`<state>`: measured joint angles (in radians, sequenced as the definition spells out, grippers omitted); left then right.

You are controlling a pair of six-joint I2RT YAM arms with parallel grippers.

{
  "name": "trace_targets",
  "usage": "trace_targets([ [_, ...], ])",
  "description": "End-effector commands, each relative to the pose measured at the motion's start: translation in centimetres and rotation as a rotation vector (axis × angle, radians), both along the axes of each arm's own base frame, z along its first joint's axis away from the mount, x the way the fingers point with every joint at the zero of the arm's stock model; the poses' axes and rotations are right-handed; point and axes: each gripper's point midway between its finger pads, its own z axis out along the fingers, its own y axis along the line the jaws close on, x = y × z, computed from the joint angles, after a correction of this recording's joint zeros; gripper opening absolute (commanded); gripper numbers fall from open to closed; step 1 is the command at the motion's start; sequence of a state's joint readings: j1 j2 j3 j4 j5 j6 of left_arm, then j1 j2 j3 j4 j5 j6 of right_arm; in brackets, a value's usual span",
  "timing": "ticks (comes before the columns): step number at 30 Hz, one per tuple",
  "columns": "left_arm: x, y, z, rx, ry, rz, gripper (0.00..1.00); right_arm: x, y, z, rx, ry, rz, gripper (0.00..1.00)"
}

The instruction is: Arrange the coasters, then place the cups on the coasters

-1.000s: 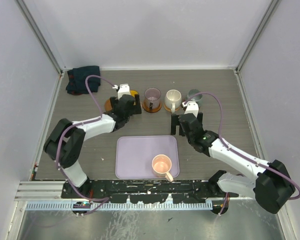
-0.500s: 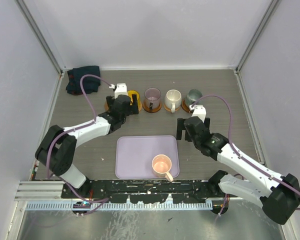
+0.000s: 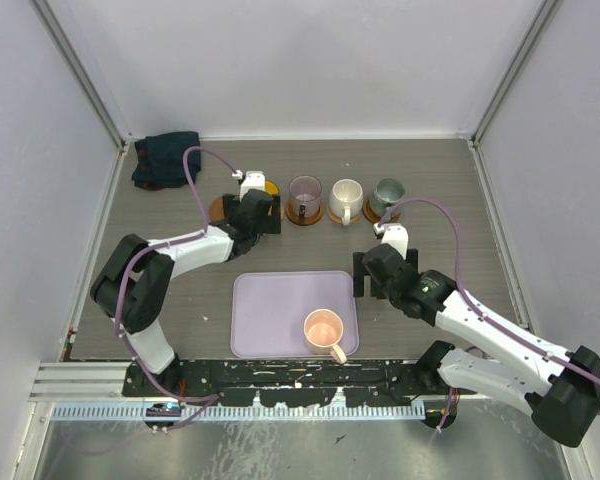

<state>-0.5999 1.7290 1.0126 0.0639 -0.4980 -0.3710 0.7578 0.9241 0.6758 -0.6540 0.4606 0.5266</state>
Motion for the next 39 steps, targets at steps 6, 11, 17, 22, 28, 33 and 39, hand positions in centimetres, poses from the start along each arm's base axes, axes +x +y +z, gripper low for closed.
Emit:
trace_targets([
  [6, 0.9, 0.4, 1.8, 0.018, -0.037, 0.024, 0.94, -0.8, 1.8, 0.6, 0.033, 0.02, 0.044, 1.0],
  [11, 0.7, 1.0, 1.9, 0.033, -0.038, 0.046, 0.91, -1.3, 2.1, 0.6, 0.032, 0.036, 0.057, 1.0],
  [17, 0.6, 1.4, 1.9, 0.041, -0.037, 0.06, 0.91, -1.8, 2.3, 0.7, 0.039, 0.038, 0.059, 1.0],
  [22, 0.6, 1.9, 1.9, 0.052, -0.036, 0.075, 0.91, -1.9, 2.3, 0.7, 0.036, 0.041, 0.061, 1.0],
  [28, 0.9, 2.3, 2.1, 0.053, -0.04, 0.088, 0.91, -1.9, 2.4, 0.5, 0.026, 0.048, 0.067, 1.0],
  [33, 0.8, 2.3, 2.1, 0.045, -0.04, 0.084, 0.91, -2.0, 2.5, 0.5, 0.022, 0.053, 0.07, 1.0],
  [39, 0.3, 1.0, 2.7, -0.015, -0.044, 0.012, 0.99, -1.8, 2.1, 0.7, 0.004, 0.037, 0.046, 1.0],
])
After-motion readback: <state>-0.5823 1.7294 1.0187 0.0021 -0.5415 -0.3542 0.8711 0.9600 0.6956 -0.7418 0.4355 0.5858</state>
